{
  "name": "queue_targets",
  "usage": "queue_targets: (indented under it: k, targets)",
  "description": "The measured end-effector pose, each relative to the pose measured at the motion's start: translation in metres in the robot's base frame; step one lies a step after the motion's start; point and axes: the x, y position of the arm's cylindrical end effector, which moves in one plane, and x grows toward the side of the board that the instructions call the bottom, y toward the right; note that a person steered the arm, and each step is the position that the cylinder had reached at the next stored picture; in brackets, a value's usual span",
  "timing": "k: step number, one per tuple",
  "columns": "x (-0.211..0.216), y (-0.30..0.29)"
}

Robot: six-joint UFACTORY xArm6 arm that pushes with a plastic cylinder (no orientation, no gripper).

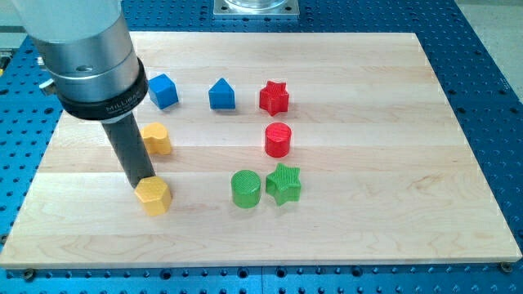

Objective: Move the hexagon downwards

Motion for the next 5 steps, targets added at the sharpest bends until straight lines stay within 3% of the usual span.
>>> queue_targets:
  k: [2,4,5]
  targets:
    - [-0.017,-0.039]
    - [0.094,-0.060]
    - [0.097,-0.027]
